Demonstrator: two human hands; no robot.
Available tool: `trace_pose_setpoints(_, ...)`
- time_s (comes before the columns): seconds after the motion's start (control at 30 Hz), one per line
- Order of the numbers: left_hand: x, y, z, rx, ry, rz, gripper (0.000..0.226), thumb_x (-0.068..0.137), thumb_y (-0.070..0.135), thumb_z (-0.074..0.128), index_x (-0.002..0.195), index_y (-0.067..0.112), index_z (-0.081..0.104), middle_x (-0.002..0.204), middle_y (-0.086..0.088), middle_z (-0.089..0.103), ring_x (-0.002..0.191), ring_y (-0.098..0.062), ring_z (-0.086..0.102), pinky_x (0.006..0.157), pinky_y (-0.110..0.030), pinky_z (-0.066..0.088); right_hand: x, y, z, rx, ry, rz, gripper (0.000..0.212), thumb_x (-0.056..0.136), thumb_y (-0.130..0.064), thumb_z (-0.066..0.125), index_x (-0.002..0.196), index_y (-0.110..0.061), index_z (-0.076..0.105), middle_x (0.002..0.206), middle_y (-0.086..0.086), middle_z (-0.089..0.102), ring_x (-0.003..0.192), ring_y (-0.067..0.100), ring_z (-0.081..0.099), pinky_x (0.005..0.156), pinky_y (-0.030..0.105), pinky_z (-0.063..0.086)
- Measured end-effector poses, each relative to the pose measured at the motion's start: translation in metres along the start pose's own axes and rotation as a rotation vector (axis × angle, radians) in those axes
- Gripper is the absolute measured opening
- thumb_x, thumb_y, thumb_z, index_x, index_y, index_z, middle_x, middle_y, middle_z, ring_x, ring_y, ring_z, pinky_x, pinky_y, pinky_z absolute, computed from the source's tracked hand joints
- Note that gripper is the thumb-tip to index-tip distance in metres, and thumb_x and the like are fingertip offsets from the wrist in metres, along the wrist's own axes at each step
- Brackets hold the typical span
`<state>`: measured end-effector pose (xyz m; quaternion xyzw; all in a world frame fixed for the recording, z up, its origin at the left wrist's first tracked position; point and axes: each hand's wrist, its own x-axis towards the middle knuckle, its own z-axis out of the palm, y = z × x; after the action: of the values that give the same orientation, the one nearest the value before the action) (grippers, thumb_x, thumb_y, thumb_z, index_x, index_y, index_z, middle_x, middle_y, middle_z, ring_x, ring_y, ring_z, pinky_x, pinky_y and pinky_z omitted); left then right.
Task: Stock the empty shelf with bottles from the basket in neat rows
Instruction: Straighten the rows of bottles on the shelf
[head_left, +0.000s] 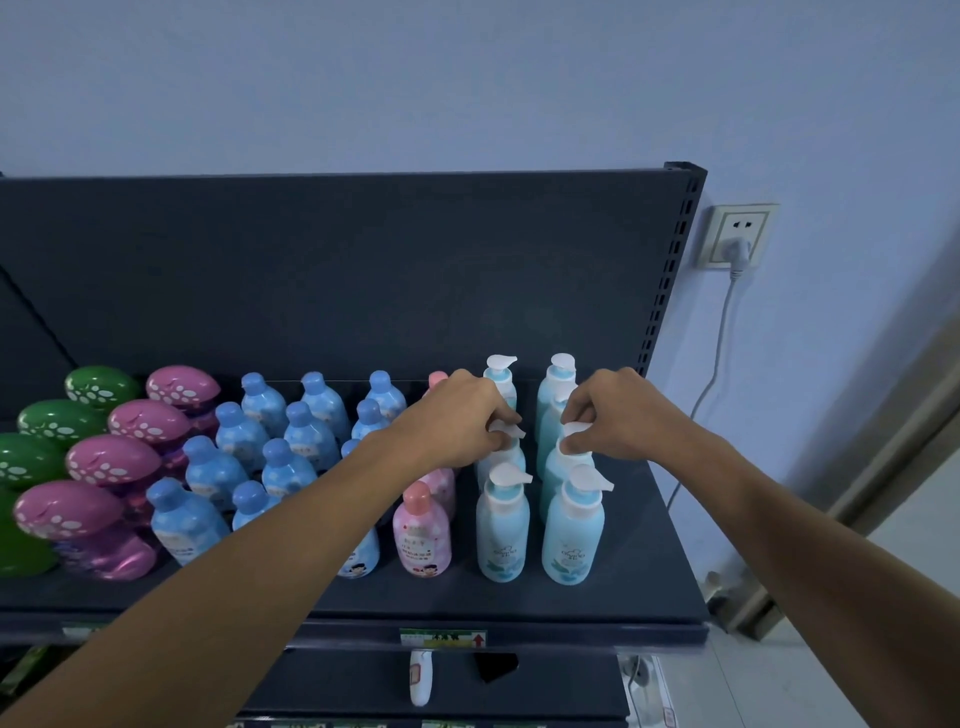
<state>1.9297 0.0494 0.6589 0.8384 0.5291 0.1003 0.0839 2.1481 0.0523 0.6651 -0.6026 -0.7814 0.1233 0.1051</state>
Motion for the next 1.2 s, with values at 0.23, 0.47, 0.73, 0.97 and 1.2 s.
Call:
trace_pose_setpoints(0.23,-0.002,-0.003,0.001,-0.051,-0.007,-0.022,0.035,0.087,0.037,0.076,0.121,0.031,0.074,0.079,0.011,0.069,0.093,-0.016,0.06,0.084,-0.028,0.042,0.003,-0.002,-0.007,-0.02,-0.013,0.047,0.032,0.072,-0.055,0.077,0.096,-0.034,0.072,0.087,-0.015,0.07,0.087,0.011,0.067,0.081,0.036,0.058)
trace_pose_setpoints(0.47,0.007,-0.025,-0.019,-0.137,0.093,-0.127,0.026,0.086,0.013,0.076,0.109,0.026,0.077,0.097,0.008,0.076,0.092,-0.008,0.07,0.09,-0.034,0.058,0.025,-0.001,-0.017,0.04,0.129,0.091,0.025,0.076,-0.046,0.076,0.097,-0.033,0.07,0.089,-0.015,0.069,0.091,0.014,0.068,0.084,0.037,0.058)
trace_pose_setpoints(0.73,0.036,-0.029,-0.002,-0.11,-0.008,-0.129,0.056,0.081,0.023,0.079,0.134,0.031,0.063,0.108,0.002,0.07,0.102,-0.02,0.064,0.093,-0.037,0.053,0.047,0.003,0.001,0.022,-0.004,0.089,0.043,0.074,-0.037,0.082,0.114,-0.03,0.07,0.115,-0.002,0.065,0.084,0.024,0.067,0.084,0.038,0.058)
trace_pose_setpoints(0.97,0.047,-0.027,0.008,-0.092,0.011,-0.137,0.043,0.081,0.024,0.079,0.121,0.034,0.068,0.108,-0.004,0.065,0.1,-0.026,0.062,0.089,-0.042,0.055,0.055,0.01,0.005,0.0,0.029,0.089,0.038,0.072,-0.026,0.085,0.108,-0.028,0.073,0.108,0.001,0.07,0.088,0.023,0.067,0.072,0.029,0.053)
trace_pose_setpoints(1.2,0.048,-0.027,0.009,-0.143,0.039,-0.133,0.04,0.079,0.024,0.082,0.117,0.032,0.071,0.1,0.002,0.066,0.094,-0.021,0.064,0.084,-0.038,0.057,0.058,0.008,0.004,-0.044,0.061,0.085,0.033,0.069,-0.022,0.087,0.1,-0.025,0.076,0.099,0.0,0.067,0.078,0.022,0.063,0.058,0.023,0.041)
